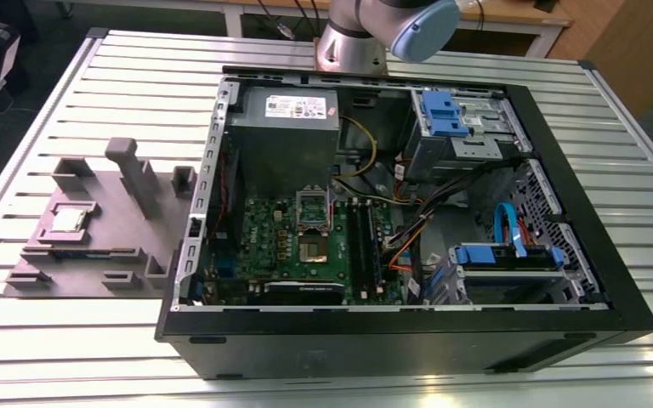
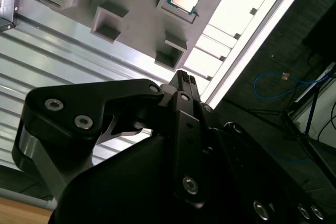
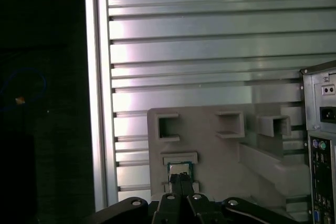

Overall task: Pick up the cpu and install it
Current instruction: 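Reach for the cpu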

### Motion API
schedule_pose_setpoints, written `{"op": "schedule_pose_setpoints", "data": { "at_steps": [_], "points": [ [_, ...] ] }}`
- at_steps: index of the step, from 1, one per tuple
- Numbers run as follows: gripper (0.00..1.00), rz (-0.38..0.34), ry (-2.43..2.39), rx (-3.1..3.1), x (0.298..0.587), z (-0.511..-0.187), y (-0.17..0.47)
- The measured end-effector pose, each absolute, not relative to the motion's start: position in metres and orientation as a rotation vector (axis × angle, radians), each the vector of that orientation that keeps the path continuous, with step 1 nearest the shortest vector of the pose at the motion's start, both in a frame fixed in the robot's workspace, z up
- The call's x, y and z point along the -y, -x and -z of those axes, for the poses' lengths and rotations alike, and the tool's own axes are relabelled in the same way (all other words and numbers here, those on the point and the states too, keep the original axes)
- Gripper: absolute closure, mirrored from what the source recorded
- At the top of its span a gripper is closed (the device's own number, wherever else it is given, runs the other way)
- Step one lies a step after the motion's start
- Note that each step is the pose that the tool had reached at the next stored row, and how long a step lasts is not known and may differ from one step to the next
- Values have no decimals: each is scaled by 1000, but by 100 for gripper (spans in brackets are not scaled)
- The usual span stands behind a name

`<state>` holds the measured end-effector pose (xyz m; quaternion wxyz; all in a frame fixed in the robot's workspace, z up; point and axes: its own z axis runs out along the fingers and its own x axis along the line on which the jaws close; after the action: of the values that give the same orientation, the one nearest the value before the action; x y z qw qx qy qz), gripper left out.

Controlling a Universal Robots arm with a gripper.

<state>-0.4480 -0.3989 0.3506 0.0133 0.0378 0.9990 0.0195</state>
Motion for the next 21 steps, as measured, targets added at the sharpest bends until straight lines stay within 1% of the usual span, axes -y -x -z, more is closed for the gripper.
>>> {"op": "schedule_pose_setpoints", "data": {
  "at_steps": [21],
  "points": [
    [90, -57, -118, -3112, 399, -348, 448]
  ]
}}
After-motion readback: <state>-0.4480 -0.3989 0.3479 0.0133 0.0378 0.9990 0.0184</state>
